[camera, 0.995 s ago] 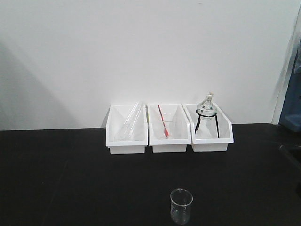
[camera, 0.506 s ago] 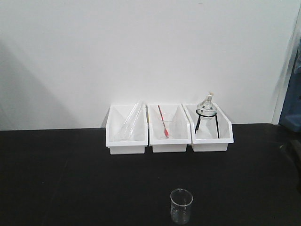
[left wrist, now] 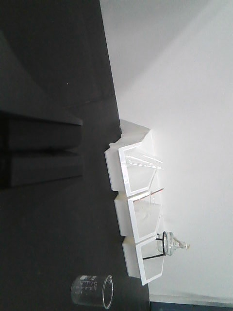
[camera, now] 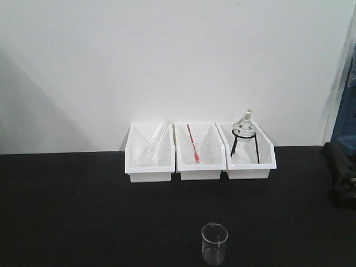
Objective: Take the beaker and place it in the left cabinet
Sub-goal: 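Move the right gripper down around the clear glass beaker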
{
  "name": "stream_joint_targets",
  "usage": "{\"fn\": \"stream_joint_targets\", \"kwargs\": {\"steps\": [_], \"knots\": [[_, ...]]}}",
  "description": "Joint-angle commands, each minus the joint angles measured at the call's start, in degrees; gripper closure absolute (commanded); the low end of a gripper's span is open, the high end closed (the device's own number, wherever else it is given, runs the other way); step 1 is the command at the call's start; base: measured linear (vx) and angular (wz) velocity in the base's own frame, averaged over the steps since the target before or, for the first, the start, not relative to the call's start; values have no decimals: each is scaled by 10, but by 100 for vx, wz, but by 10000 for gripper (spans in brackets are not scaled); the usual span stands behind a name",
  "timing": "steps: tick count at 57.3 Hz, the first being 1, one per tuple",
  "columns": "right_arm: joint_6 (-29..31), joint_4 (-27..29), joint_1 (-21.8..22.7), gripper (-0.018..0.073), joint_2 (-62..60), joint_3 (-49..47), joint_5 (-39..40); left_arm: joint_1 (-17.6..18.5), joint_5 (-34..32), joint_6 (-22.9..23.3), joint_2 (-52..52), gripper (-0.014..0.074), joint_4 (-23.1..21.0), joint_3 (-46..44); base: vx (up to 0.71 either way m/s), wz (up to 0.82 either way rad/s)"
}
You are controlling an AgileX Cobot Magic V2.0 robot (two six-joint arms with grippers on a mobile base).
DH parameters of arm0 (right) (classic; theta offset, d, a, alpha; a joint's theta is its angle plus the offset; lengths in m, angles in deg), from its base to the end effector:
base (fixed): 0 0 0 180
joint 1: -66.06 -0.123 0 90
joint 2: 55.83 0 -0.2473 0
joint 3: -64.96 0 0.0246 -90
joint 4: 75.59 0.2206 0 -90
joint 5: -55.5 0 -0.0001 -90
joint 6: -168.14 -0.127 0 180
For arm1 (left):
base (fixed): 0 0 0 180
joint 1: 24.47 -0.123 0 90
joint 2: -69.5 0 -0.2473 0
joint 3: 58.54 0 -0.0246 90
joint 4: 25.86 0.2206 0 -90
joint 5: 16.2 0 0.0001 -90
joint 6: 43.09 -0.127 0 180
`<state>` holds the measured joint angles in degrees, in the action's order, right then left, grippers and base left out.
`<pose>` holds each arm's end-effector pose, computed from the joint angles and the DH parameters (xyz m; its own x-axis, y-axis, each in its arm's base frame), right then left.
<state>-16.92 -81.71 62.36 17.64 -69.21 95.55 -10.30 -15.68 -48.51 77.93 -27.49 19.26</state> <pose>0.2575 0.0254 0.2968 0.1825 0.0182 -0.9830 -0.1328 0.9911 -0.0063 0.0976 -0.0247 0.2054 0.0710 0.0502 -0.9962 0.2409 0.9683 0.0660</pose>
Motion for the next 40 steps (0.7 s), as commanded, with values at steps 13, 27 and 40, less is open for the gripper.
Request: {"fn": "stream_joint_targets", "kwargs": {"steps": [13, 27, 40], "knots": [[-115, -223, 0, -24, 179, -19, 145, 3, -48, 2, -11, 596, -5, 9, 0, 0], [-118, -288, 0, -24, 329, -19, 218, 3, -48, 2, -11, 596, -5, 9, 0, 0], [-82, -298, 0, -24, 450, -40, 327, 3, -48, 2, -11, 596, -5, 9, 0, 0]]}}
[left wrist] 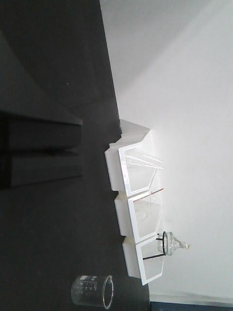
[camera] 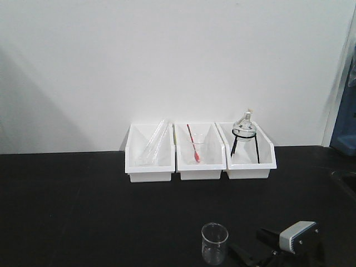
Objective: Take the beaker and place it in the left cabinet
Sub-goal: 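Move the right gripper down around the clear glass beaker, then close the right gripper on the beaker and lift it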
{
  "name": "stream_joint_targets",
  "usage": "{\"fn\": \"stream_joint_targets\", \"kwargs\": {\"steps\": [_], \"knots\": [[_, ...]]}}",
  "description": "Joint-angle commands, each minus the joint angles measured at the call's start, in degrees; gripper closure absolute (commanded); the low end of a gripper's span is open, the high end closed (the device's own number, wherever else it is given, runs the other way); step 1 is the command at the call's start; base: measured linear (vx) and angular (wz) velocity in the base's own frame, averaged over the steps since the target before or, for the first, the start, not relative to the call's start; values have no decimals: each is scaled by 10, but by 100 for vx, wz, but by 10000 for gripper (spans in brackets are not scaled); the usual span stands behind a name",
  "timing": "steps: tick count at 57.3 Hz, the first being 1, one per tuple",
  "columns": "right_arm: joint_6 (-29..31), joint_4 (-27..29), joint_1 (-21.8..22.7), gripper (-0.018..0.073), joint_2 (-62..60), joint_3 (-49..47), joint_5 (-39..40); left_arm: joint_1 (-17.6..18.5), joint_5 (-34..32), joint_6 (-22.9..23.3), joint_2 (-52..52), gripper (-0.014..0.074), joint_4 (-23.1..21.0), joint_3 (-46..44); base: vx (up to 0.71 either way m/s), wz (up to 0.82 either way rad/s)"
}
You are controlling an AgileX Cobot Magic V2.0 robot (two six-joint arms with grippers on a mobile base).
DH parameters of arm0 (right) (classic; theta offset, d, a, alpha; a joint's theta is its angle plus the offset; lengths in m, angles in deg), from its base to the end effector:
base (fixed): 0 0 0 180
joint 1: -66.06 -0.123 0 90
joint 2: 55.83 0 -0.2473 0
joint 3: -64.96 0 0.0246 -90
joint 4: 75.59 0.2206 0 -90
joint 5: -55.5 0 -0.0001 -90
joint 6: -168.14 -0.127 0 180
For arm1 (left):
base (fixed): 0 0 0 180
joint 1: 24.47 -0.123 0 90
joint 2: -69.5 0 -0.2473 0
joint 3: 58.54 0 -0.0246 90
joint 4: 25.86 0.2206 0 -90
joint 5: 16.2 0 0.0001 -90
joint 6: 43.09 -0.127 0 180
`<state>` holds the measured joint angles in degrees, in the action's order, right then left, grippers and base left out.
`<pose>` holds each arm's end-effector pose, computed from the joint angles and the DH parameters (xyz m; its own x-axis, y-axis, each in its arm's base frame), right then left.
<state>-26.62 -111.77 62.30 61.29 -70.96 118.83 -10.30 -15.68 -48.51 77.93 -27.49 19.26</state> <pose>0.3071 0.0873 0.1177 -0.1918 -0.0633 -0.9794 -0.5809 0.8117 0.0613 0.0976 -0.0247 0.2054 0.0710 0.0502 -0.9962 0.2409 0.9683 0.0660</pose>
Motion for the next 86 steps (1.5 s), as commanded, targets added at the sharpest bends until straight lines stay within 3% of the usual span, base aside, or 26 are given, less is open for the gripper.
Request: {"fn": "stream_joint_targets", "kwargs": {"steps": [1, 22, 36, 58, 69, 84, 86], "knots": [[15, 2, 1, -24, 20, -26, 97, 3, -48, 2, -11, 596, -5, 9, 0, 0], [-2, -32, 0, -24, 106, -106, 111, 3, -48, 2, -11, 596, -5, 9, 0, 0], [-1, -31, -46, -24, 151, -181, 78, 3, -48, 2, -11, 596, -5, 9, 0, 0], [1, 60, -113, -1, 225, -295, 50, 3, -48, 2, -11, 596, -5, 9, 0, 0], [1, 61, -119, 151, 228, -295, 49, 3, -48, 2, -11, 596, -5, 9, 0, 0], [-6, 41, -118, 567, 224, -293, 69, 3, -48, 2, -11, 596, -5, 9, 0, 0], [-14, 29, -118, 575, 224, -293, 68, 3, -48, 2, -11, 596, -5, 9, 0, 0]]}}
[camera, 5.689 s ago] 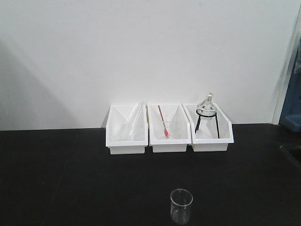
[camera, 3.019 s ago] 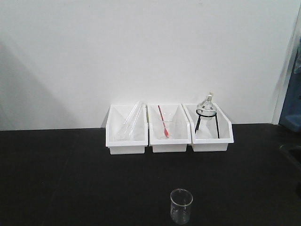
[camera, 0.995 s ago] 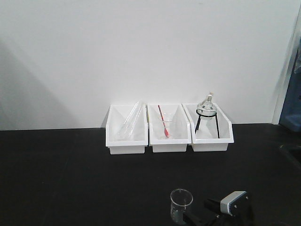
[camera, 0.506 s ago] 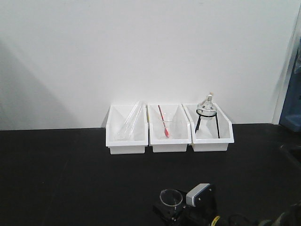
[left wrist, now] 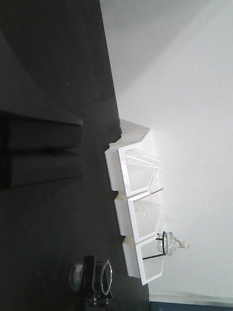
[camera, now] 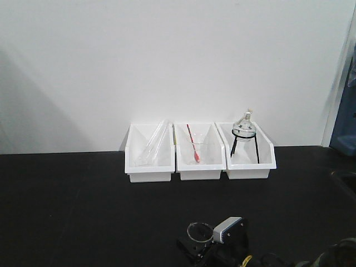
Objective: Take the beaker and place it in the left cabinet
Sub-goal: 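Close the right gripper on the beaker and lift it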
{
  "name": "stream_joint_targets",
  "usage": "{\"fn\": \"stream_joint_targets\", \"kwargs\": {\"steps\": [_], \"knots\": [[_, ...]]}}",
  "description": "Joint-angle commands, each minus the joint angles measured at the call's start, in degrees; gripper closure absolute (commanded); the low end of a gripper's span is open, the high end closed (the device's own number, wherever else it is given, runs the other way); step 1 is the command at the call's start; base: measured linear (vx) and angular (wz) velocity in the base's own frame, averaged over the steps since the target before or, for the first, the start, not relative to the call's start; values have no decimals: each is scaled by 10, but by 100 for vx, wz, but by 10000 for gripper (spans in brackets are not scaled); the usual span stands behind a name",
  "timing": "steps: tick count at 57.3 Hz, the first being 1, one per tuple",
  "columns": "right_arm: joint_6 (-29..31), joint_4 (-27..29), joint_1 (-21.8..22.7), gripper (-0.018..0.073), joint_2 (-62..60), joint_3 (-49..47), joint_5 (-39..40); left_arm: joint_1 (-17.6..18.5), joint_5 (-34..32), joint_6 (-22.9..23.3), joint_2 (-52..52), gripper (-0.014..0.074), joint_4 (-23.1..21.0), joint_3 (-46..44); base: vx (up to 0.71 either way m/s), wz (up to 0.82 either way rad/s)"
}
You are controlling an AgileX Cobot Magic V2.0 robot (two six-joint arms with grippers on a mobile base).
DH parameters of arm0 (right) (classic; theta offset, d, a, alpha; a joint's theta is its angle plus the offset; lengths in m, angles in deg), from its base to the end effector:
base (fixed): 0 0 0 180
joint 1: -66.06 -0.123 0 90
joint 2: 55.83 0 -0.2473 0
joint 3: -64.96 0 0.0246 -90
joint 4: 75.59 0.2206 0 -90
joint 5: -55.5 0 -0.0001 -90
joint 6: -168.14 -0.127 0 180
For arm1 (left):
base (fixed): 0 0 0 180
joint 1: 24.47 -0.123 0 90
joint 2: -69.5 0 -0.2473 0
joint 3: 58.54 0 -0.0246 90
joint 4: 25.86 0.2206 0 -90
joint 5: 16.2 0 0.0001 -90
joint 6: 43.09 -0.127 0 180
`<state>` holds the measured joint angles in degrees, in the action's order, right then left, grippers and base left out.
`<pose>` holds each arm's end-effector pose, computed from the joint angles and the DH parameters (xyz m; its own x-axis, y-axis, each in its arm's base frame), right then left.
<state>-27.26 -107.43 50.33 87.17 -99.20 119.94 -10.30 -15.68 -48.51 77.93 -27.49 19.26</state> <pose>0.3789 0.1695 0.0589 -0.1424 -0.0337 -0.9892 -0.6908 0.7191 0.0750 0.0976 -0.0247 0.2054 0.0710 0.0502 -0.9962 0.2409 0.9683 0.0660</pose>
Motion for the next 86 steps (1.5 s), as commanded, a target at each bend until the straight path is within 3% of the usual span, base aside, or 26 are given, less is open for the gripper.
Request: {"fn": "stream_joint_targets", "kwargs": {"steps": [1, 13, 16, 39, 52, 65, 86], "knots": [[-11, -19, 2, 574, -36, -10, 57, 3, -48, 2, -11, 596, -5, 9, 0, 0], [-25, -73, 2, 568, -57, -10, 46, 3, -48, 2, -11, 596, -5, 9, 0, 0], [-45, -87, 2, 565, -101, 7, 8, 3, -48, 2, -11, 596, -5, 9, 0, 0], [-46, -84, 2, 565, -326, 161, -150, 3, -48, 2, -11, 596, -5, 9, 0, 0], [-53, -36, 2, 565, -490, 240, -251, 3, -48, 2, -11, 596, -5, 9, 0, 0], [-53, -35, 2, 565, -628, 295, -369, 3, -48, 2, -11, 596, -5, 9, 0, 0], [-52, -38, 2, 565, -732, 338, -388, 3, -48, 2, -11, 596, -5, 9, 0, 0]]}}
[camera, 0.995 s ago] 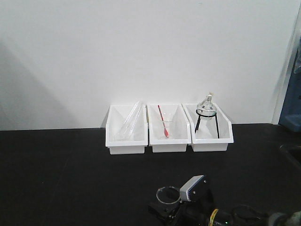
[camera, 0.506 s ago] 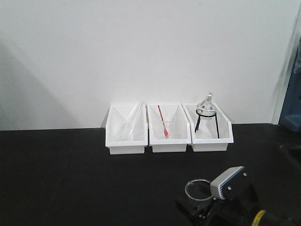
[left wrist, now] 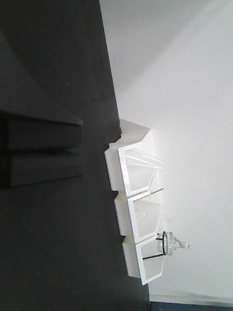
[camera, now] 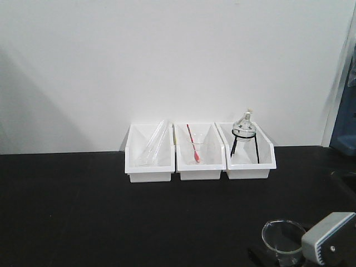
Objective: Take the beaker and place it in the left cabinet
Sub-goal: 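Close the right gripper on the beaker and lift it, then drive away from the bench holding the beaker in the right gripper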
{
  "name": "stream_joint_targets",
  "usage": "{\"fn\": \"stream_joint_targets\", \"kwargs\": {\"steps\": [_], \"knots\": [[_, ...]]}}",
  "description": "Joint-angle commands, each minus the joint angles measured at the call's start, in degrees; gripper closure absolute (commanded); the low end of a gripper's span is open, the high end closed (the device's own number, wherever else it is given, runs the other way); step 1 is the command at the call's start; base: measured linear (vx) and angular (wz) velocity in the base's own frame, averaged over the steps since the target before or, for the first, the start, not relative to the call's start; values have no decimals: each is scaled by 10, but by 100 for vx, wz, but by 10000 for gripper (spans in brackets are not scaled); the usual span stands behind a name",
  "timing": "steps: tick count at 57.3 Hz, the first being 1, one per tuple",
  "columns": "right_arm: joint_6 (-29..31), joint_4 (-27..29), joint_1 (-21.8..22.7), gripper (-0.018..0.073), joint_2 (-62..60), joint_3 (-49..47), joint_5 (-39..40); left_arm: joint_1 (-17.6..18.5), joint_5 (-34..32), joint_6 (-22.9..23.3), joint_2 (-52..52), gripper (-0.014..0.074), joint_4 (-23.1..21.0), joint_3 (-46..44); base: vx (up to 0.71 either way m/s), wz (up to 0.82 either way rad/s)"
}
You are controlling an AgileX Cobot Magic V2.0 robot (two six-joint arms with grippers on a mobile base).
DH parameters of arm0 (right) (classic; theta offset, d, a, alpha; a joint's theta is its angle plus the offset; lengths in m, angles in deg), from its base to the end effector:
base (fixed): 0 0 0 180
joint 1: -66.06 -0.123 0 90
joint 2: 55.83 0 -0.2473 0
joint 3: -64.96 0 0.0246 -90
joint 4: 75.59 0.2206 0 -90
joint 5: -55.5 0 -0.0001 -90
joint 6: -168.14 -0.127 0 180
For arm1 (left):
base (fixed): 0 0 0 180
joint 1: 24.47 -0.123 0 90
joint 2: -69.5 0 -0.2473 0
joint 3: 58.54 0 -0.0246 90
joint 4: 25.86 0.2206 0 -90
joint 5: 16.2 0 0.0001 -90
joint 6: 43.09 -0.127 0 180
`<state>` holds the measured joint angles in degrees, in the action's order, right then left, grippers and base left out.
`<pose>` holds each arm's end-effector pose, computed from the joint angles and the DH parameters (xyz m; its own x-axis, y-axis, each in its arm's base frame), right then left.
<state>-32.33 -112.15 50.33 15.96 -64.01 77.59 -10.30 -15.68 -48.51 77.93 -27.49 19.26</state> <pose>0.2244 0.0927 0.2274 -0.1234 -0.2801 -0.9520 -0.5181 0.8364 -0.1790 0.0976 -0.0247 0.2054 0.0710 0.0502 -0.9962 0.2409 0.9683 0.0660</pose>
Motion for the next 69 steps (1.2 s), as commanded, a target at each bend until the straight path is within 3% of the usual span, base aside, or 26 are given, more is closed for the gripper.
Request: {"fn": "stream_joint_targets", "kwargs": {"steps": [1, 69], "knots": [[-2, 10, 2, 565, -20, -14, 36, 3, -48, 2, -11, 596, -5, 9, 0, 0], [-2, 9, 2, 565, -20, -14, 36, 3, -48, 2, -11, 596, -5, 9, -2, 6]]}}
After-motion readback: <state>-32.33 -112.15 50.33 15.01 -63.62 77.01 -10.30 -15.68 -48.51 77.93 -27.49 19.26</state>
